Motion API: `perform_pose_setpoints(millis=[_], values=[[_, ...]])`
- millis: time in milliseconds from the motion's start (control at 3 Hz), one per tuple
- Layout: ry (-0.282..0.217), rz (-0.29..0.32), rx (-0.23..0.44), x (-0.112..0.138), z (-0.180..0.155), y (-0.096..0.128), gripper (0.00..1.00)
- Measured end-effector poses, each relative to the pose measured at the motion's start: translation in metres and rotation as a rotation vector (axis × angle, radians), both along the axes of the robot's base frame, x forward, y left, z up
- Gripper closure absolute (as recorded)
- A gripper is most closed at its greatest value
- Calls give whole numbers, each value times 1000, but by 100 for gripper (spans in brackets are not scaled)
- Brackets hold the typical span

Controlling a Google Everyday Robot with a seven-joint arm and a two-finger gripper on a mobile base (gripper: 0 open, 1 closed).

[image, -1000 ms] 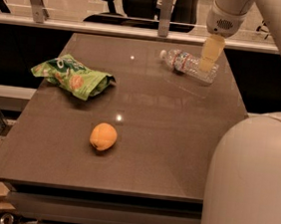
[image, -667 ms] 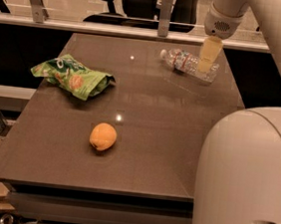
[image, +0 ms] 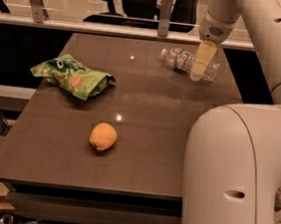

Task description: Move water bottle near orange

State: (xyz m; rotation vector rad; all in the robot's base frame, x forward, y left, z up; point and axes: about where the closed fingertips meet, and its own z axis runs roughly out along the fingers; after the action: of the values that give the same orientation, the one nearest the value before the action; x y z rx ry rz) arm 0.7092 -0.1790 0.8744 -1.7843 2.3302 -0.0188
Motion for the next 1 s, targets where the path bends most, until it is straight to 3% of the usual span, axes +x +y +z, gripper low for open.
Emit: perform_pose_setpoints(millis=[667,1000], values=[[18,41,20,23,-24,20,0],[14,-34,-17,31,-24,18,0]])
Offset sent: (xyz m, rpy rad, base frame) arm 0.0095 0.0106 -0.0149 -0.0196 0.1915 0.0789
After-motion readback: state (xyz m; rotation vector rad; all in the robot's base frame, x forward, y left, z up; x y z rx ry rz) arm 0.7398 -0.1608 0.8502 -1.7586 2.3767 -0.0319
